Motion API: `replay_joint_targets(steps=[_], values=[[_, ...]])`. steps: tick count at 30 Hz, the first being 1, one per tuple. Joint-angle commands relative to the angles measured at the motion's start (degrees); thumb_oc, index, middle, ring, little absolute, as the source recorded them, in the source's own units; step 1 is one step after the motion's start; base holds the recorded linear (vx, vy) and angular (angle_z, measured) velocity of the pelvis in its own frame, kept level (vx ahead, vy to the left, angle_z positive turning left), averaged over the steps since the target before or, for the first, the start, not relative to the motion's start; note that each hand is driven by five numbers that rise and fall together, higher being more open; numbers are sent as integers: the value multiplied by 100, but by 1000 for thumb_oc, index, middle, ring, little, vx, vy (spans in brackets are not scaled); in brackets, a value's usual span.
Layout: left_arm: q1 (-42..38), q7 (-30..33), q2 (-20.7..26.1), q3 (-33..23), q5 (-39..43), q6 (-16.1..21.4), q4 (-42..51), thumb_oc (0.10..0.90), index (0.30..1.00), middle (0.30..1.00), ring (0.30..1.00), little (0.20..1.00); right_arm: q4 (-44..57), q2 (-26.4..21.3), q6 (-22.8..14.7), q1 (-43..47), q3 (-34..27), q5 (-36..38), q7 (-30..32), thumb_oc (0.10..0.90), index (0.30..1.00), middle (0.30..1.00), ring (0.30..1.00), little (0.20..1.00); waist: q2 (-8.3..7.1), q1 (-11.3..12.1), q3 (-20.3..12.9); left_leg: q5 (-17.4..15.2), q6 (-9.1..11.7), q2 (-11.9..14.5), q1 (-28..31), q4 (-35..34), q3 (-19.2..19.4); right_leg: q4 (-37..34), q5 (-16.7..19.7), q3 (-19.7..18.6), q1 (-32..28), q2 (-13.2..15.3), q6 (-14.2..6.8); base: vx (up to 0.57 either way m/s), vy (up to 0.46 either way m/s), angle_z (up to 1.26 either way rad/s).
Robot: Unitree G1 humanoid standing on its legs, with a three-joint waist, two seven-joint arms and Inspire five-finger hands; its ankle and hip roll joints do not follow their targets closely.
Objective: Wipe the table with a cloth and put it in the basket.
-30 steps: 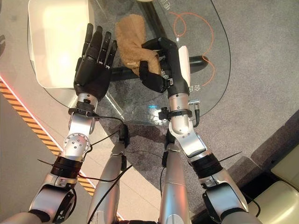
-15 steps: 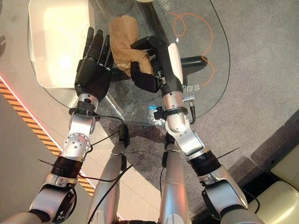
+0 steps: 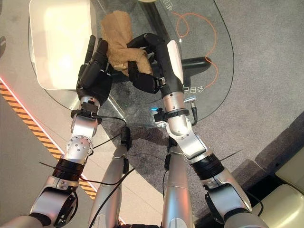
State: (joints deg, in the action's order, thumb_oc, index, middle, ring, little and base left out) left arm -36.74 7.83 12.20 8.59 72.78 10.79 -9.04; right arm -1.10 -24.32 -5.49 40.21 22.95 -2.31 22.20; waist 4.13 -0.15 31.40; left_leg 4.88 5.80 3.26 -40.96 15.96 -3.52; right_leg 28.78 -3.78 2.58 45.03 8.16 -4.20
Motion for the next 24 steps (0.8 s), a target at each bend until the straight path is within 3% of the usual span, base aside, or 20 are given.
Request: replay_joint_targets(steps=[1, 15, 24], values=[[-766, -94, 104, -6, -466, 390, 396, 800, 900, 900, 900, 900, 1548, 455, -1069, 1103, -158, -170, 22, 100, 300, 300, 300, 200, -191, 8, -161, -309, -455, -661, 179, 76, 419, -714, 191, 385, -422, -544, 124, 0, 0, 0], [-742, -203, 56, -14, -476, 405, 390, 800, 900, 900, 900, 900, 1615, 477, -882, 1082, -49, -77, -335, 100, 300, 300, 300, 200, -204, 8, -161, -343, -434, -657, 229, 75, 423, -696, 127, 392, -473, -544, 128, 0, 0, 0], [-720, -651, 23, -44, -341, 529, 503, 800, 900, 900, 900, 900, 1427, 445, -740, 1016, 10, -206, -433, 100, 300, 300, 300, 200, -193, 14, -161, -294, -430, -658, 178, 53, 425, -713, 183, 398, -416, -539, 125, 0, 0, 0]])
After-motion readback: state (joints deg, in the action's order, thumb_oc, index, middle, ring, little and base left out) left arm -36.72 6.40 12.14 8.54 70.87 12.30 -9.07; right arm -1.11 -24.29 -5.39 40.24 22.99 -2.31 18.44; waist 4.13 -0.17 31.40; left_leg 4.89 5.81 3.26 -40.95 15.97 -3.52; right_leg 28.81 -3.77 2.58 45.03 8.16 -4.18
